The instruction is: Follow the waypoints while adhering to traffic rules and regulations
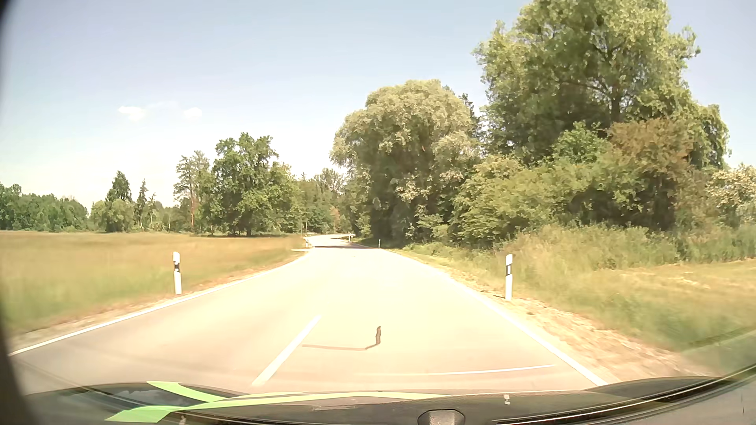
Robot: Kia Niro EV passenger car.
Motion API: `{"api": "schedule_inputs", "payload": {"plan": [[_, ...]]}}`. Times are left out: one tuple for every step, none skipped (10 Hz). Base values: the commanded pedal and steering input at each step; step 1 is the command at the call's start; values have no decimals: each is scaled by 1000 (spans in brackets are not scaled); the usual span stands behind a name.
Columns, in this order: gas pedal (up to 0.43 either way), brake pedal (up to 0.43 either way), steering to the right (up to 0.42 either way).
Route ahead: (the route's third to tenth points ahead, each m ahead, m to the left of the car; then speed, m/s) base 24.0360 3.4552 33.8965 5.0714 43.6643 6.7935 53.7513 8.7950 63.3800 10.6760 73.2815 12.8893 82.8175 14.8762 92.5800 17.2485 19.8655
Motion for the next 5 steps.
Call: {"api": "schedule_inputs", "payload": {"plan": [[240,0,-20],[240,0,-21],[240,0,-23],[240,0,-23],[240,0,-23]]}}
